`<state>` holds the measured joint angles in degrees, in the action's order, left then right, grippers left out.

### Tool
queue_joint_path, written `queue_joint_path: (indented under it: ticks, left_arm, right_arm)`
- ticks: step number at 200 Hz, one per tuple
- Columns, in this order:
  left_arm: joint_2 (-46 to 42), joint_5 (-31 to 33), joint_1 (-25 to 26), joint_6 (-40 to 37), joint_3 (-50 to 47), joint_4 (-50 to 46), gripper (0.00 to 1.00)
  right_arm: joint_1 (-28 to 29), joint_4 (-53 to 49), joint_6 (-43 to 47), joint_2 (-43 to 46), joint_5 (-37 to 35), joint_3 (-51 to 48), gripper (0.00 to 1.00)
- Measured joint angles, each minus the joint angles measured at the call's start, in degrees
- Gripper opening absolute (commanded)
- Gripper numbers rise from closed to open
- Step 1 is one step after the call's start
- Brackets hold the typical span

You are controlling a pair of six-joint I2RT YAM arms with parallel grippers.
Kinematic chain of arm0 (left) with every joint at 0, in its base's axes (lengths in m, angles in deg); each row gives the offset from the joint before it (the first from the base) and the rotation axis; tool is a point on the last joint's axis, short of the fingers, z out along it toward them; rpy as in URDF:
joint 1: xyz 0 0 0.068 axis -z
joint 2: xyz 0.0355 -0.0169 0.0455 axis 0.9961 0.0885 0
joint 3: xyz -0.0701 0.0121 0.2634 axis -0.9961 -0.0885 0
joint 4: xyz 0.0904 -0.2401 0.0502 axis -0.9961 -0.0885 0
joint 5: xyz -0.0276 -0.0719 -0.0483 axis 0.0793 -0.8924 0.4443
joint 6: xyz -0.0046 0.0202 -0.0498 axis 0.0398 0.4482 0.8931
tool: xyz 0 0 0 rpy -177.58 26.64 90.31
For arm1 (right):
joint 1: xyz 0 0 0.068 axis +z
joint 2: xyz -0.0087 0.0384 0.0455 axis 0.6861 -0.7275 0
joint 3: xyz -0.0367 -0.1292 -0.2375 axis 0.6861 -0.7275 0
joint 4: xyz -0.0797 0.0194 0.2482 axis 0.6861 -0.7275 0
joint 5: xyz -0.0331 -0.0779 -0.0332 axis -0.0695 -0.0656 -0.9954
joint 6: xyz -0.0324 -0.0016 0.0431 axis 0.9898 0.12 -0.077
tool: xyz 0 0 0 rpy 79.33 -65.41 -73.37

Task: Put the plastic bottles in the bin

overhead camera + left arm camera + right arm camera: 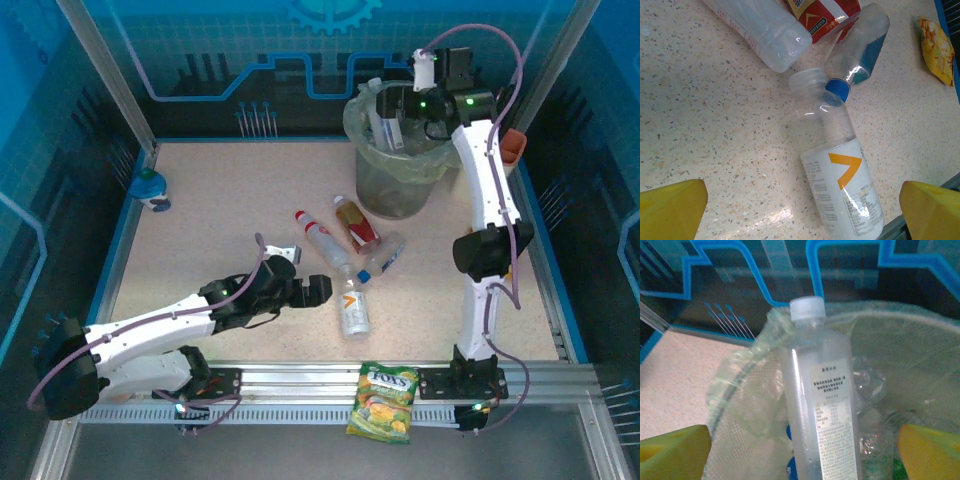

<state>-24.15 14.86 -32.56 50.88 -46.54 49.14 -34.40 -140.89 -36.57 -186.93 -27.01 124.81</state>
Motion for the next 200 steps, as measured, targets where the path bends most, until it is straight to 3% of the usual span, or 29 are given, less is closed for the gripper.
queue_joint_path:
  ticks: [63, 120, 200]
  left_arm:
    - [-0.3, 0.3, 0.0, 0.0, 0.0, 0.0, 0.99]
    - [-1.0, 0.9, 0.0, 0.0, 0.0, 0.0, 0.99]
    - [-0.5, 1.1, 0.0, 0.0, 0.0, 0.0, 0.99]
  right_arm:
    - [-0.1, 0.4, -0.3, -6.0, 2.3, 0.2, 0.95]
    - [-0.4, 0.5, -0.1, -9.7, 3.2, -0.2, 0.59]
    - [-0.7, 0.5, 3.3, -5.3, 0.2, -2.3, 0.53]
